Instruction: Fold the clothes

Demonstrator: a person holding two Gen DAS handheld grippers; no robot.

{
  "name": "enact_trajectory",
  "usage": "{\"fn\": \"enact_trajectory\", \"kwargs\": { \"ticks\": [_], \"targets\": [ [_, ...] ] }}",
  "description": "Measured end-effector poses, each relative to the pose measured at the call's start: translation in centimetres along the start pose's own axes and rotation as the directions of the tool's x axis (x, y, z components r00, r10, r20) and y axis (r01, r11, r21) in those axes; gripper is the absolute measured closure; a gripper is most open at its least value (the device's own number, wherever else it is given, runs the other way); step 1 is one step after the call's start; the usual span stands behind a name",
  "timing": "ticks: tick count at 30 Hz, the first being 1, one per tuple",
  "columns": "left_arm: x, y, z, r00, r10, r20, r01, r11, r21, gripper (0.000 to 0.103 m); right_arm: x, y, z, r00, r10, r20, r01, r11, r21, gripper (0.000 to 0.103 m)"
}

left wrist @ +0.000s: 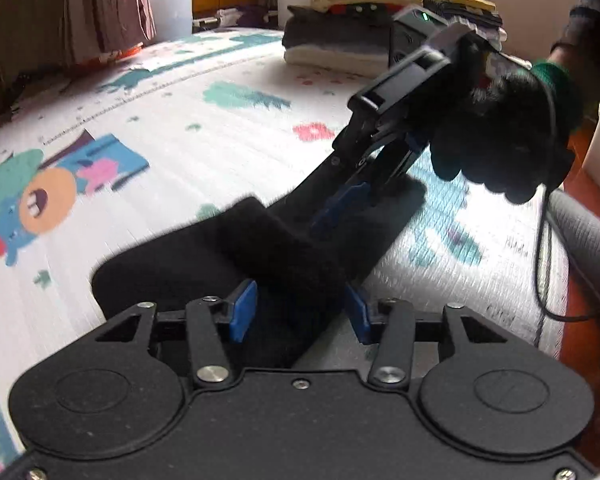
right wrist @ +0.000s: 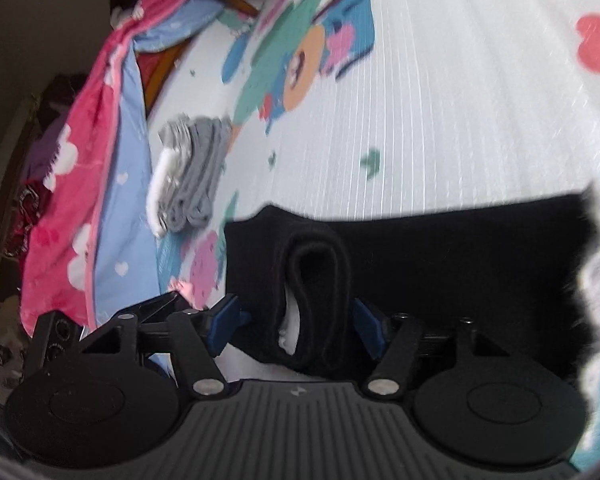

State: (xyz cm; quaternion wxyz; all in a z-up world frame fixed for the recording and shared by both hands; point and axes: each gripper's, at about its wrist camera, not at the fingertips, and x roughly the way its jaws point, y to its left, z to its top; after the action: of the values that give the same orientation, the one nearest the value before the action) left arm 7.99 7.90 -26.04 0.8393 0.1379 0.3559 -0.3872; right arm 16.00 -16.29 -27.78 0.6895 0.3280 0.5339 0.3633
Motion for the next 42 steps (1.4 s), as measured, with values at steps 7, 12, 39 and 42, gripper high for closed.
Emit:
{"fn": "enact_trajectory", "kwargs": {
  "ticks": [7,12,39,42],
  "targets": [
    [1.3,-0.4,-1.3,1.000,-0.015,0.010,0.015,1.000,-0.006,0.045,0.2,1.3,0.4,0.992,-0.090,0.090,0.097,0.992,-0.079,0.039],
    [1.5,-0.1,-1.3,0.999,-0.031,0.021,0.031,0.999,-0.012,0.045,1.6,1.3,1.1,0.994,-0.090,0.065,0.097,0.989,-0.111,0.040],
    [-6.9,3.0,1.3,0.966,-0.155,0.205,0.203,0.949,-0.241,0.039,-7.9,2.1,0.5,0.993,0.041,0.107,-0.038,0.999,-0.029,0.081],
    [-5.4,2.4,2.2,0.971,-0.153,0.186,0.194,0.953,-0.232,0.039,-10.0,-0.9,0.2,0.994,-0.014,0.109,0.009,0.999,0.039,0.081]
  ]
}}
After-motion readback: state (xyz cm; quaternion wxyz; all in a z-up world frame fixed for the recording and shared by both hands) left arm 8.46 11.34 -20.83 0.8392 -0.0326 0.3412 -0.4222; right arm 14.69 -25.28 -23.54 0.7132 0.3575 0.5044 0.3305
